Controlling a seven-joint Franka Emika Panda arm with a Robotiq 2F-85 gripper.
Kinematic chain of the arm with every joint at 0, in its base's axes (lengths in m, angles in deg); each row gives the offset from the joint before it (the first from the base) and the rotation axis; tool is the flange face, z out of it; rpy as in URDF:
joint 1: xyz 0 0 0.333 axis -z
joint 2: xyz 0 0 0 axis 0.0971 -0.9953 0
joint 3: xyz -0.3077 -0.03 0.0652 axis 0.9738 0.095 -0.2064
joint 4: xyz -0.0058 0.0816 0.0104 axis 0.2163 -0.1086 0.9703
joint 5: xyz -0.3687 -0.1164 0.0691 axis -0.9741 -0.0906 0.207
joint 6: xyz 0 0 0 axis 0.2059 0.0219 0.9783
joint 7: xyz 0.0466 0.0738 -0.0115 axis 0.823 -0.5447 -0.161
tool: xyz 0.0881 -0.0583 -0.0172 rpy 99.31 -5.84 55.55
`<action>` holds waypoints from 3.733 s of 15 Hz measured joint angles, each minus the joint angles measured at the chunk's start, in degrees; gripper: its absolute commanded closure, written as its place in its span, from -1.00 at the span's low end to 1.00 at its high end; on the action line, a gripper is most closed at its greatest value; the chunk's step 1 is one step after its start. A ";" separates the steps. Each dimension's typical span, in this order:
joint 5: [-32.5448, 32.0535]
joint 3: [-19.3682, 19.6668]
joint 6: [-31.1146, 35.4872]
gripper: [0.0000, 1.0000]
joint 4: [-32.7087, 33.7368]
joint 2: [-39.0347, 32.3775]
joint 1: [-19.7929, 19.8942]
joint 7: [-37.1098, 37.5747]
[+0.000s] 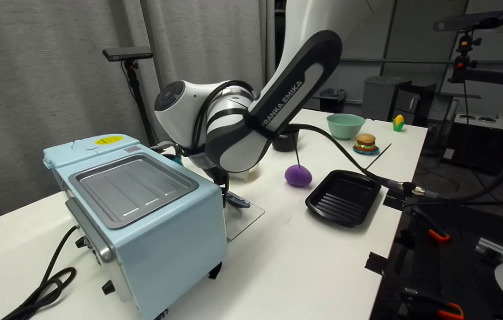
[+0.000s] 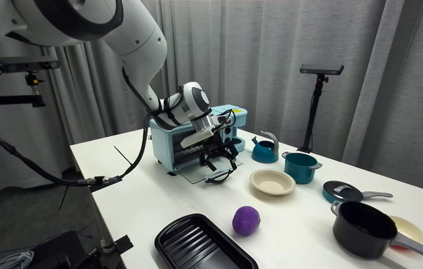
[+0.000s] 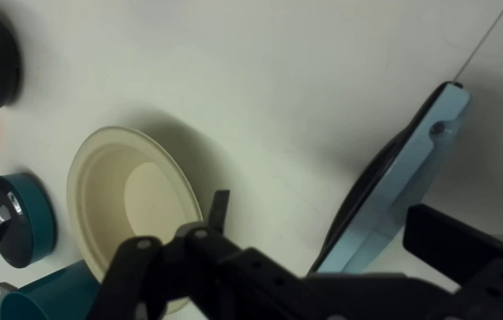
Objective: Open the microwave
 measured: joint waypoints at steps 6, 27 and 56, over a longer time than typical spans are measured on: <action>0.62 -0.13 0.00 -1.00 -0.04 2.67 0.12 -0.09; 12.31 -2.33 -0.01 -1.00 -2.76 15.39 2.07 -3.71; 14.44 -5.47 2.35 -1.00 -22.40 36.33 4.90 -5.95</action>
